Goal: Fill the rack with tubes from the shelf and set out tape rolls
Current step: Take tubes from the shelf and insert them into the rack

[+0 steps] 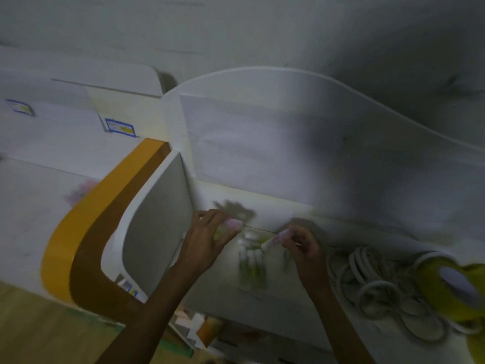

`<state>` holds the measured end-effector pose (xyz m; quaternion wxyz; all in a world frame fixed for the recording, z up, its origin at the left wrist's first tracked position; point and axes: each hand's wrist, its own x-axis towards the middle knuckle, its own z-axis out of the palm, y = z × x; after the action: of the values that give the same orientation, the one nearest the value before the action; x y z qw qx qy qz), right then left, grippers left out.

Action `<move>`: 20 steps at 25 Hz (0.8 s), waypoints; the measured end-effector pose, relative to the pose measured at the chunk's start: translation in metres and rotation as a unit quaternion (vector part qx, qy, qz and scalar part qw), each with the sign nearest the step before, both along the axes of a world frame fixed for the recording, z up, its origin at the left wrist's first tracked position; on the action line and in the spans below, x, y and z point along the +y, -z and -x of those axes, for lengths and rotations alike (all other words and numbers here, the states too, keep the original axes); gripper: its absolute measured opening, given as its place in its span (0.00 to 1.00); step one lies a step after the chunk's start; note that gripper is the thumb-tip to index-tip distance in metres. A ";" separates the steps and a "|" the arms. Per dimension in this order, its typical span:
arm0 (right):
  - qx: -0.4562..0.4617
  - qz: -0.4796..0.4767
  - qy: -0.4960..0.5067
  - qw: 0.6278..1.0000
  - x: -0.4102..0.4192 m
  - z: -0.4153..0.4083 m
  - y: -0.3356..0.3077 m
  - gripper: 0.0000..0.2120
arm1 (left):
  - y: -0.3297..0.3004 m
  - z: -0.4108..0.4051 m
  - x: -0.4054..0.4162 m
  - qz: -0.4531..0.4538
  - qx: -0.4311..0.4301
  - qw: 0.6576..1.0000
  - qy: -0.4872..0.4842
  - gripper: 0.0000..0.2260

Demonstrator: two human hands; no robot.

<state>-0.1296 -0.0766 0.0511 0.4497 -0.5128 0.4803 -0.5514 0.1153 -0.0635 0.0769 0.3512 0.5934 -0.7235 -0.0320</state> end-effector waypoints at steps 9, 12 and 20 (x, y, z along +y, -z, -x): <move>0.000 0.023 -0.048 0.999 0.020 -0.009 -0.011 0.04 | -0.036 0.019 0.062 -0.023 0.118 0.991 -0.051 0.10; -0.023 0.021 -0.065 0.997 0.036 -0.026 -0.030 0.05 | -0.043 0.008 0.090 0.005 0.137 0.990 -0.041 0.05; 0.009 0.087 -0.170 0.981 0.104 -0.117 -0.085 0.09 | -0.077 -0.062 0.182 0.046 0.179 0.981 -0.054 0.20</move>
<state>-0.0125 0.0271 0.1364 0.4859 -0.6295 0.3402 -0.5018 0.1772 0.1187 0.1541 0.5030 0.5994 -0.6168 -0.0851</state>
